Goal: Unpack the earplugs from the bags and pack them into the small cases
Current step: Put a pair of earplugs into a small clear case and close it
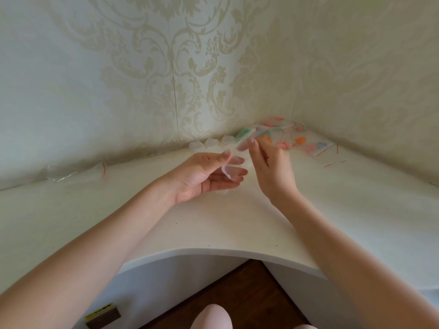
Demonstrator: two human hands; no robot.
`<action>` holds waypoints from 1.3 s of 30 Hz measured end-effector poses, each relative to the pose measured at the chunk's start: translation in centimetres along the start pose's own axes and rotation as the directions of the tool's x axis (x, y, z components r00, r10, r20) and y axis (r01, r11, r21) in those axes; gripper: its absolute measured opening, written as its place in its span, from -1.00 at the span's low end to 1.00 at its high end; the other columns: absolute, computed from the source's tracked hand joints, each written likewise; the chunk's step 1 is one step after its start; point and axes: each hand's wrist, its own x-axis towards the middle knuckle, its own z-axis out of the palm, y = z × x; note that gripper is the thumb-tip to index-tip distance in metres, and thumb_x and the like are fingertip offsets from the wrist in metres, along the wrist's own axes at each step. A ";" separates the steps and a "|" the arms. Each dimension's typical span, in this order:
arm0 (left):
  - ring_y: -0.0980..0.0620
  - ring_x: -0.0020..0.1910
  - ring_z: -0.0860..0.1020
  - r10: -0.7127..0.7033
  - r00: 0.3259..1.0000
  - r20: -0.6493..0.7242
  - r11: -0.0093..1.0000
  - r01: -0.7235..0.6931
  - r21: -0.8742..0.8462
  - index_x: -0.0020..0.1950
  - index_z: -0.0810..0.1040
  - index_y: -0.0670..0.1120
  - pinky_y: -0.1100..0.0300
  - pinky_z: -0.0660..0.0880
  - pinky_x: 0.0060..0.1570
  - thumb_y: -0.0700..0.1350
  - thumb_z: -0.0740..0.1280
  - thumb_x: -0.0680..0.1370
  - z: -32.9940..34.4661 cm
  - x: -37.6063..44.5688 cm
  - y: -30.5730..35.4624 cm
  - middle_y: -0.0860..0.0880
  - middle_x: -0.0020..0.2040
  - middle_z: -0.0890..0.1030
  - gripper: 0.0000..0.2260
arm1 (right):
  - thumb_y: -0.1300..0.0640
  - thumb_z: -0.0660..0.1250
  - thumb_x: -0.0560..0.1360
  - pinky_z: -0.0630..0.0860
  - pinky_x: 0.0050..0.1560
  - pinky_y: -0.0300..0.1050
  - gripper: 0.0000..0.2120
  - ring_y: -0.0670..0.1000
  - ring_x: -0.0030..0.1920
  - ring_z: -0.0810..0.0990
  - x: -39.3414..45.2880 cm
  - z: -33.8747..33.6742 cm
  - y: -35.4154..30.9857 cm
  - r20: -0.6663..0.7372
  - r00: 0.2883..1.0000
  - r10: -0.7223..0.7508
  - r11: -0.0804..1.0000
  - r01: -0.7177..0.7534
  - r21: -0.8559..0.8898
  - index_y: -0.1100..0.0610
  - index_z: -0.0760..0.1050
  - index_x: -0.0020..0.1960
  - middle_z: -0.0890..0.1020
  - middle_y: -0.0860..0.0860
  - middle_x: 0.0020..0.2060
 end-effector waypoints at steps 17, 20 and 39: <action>-0.04 -0.11 0.68 -0.037 0.984 -0.176 0.980 0.001 -0.200 -0.01 0.56 -0.28 0.20 0.62 -0.14 -0.07 0.26 0.58 -0.6 0.8 -0.1 -0.22 -0.10 0.67 -0.74 | 0.20 0.38 0.49 0.36 -0.27 -0.29 -0.86 -0.11 -0.25 0.51 0.6 0.1 -0.2 0.260 0.894 0.365 0.736 -0.448 0.508 0.09 0.41 -0.06 0.62 0.03 -0.21; -0.03 -0.12 0.68 -0.023 0.985 -0.168 0.990 -0.001 -0.141 0.00 0.57 -0.28 0.22 0.62 -0.16 -0.05 0.25 0.58 -0.5 0.8 -0.3 -0.22 -0.12 0.67 -0.71 | 0.22 0.44 0.44 0.37 -0.33 -0.39 -0.90 -0.19 -0.35 0.54 0.8 -0.5 -0.6 0.236 0.925 0.299 0.775 -0.380 0.505 0.14 0.52 -0.19 0.66 -0.01 -0.31; -0.03 -0.12 0.68 -0.122 0.992 -0.041 0.972 0.111 -0.208 0.11 0.56 -0.22 0.20 0.62 -0.12 -0.03 0.12 0.64 0.2 0.4 0.0 -0.19 -0.12 0.68 -0.68 | 0.17 0.42 0.46 0.37 -0.23 -0.46 -0.88 -0.22 -0.30 0.43 -0.3 0.6 -1.1 0.186 0.971 0.153 0.912 -0.211 0.352 -0.04 0.66 -0.17 0.50 -0.03 -0.35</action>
